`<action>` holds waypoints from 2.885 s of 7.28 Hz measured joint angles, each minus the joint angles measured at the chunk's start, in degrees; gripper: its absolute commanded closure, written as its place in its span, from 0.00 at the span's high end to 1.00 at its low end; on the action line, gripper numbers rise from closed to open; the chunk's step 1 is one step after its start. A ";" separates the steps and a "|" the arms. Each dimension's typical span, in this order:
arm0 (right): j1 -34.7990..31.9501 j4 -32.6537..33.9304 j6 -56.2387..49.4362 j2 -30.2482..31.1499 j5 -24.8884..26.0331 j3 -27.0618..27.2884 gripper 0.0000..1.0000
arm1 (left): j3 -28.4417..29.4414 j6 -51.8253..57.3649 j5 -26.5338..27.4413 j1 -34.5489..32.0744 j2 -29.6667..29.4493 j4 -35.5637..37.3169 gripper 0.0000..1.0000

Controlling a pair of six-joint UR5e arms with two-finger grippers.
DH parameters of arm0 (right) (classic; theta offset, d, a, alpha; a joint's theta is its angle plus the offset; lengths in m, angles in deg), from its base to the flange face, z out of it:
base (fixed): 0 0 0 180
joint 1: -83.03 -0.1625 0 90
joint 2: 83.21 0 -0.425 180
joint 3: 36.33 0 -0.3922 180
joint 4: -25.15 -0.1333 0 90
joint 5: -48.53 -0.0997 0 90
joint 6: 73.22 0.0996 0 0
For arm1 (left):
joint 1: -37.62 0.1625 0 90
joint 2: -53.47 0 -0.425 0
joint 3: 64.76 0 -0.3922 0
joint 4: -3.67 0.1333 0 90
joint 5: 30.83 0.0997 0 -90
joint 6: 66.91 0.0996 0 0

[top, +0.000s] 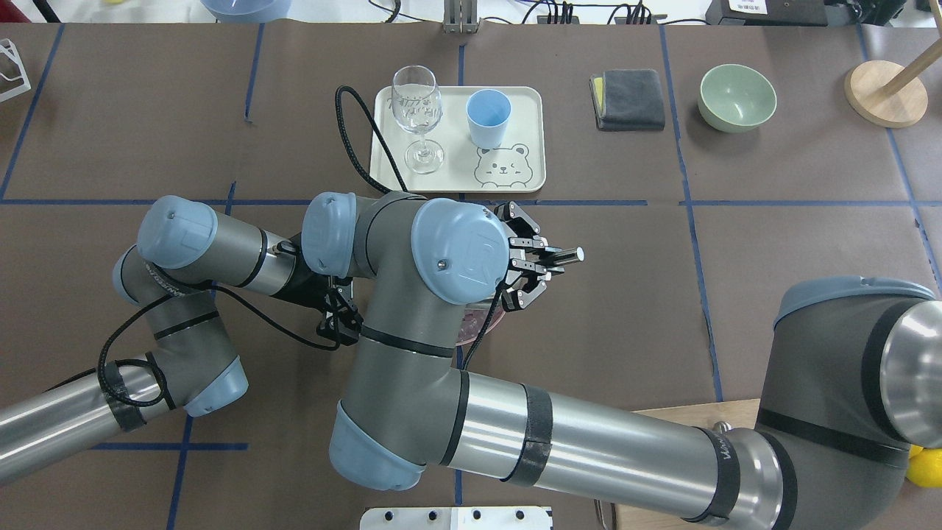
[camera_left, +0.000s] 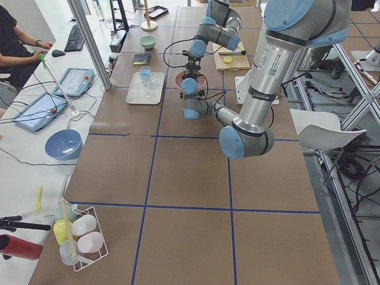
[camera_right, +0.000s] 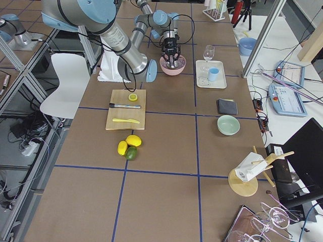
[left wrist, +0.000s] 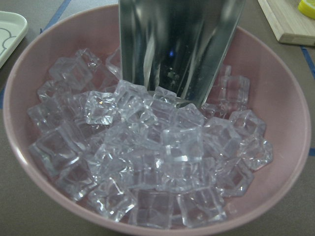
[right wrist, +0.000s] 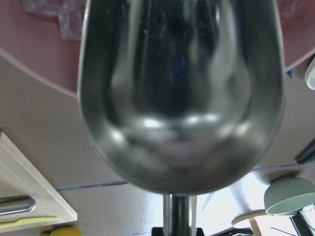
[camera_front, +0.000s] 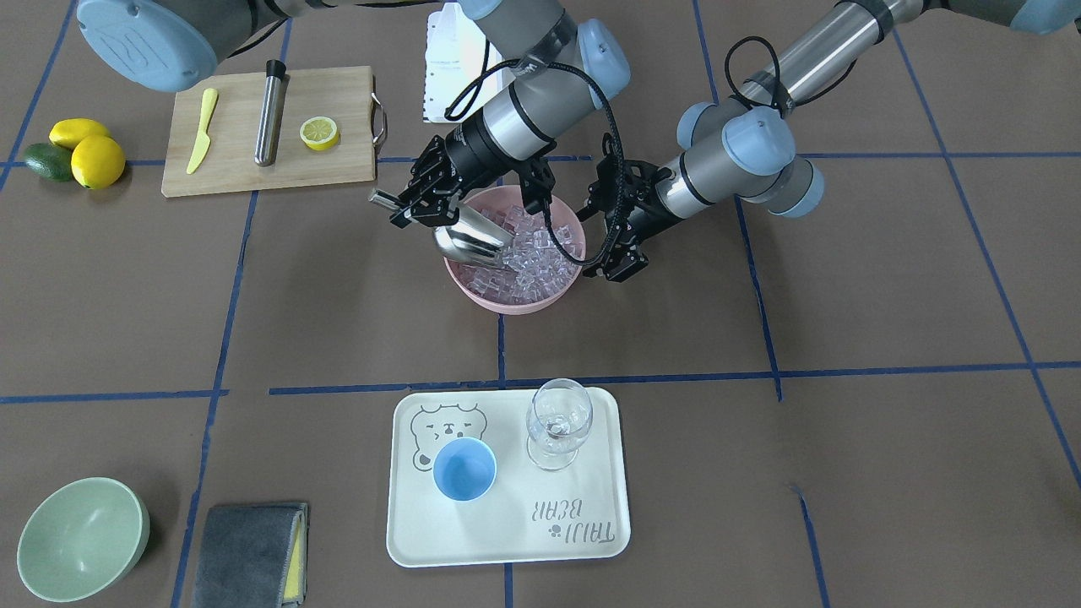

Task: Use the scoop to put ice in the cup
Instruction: 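Swing the right arm over and lower the scoop into the ice, then scoop ice cubes with the right gripper and lift the scoop out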

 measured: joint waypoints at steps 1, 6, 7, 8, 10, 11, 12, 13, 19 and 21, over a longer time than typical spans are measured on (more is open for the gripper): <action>-0.04 -2.34 0.00 1.21 -0.03 0.59 0.00 | 0.05 0.00 0.00 -0.02 0.00 0.00 1.00; -0.34 -13.66 0.05 11.92 -0.47 11.94 0.00 | 0.10 0.00 0.01 -0.02 0.00 -0.02 1.00; -0.54 -17.06 0.11 13.27 -0.65 12.39 0.00 | 0.06 0.00 0.02 -0.05 0.00 -0.08 1.00; -0.92 -21.02 0.20 14.89 -1.29 12.97 0.00 | 0.04 0.00 0.02 -0.11 0.00 -0.18 1.00; -2.09 -27.38 0.28 17.89 -4.49 14.36 0.00 | 0.03 0.00 0.02 -0.16 0.00 -0.38 1.00; -2.44 -30.06 0.32 19.28 -5.49 14.98 0.00 | 0.03 -0.02 0.02 -0.17 0.00 -0.42 1.00; -2.70 -32.33 0.36 20.25 -6.31 15.36 0.00 | 0.00 -0.06 0.02 -0.17 0.00 -0.43 1.00; -2.94 -34.23 0.43 20.72 -7.23 15.51 0.00 | -0.03 -0.07 0.02 -0.17 0.00 -0.44 1.00; -7.86 -43.43 0.24 24.51 -17.96 19.20 0.00 | -0.09 -0.08 0.02 -0.21 0.00 -0.44 1.00; -10.97 -43.64 0.20 25.27 -22.48 21.74 0.00 | -0.33 -0.12 -0.18 -0.68 0.15 -0.38 1.00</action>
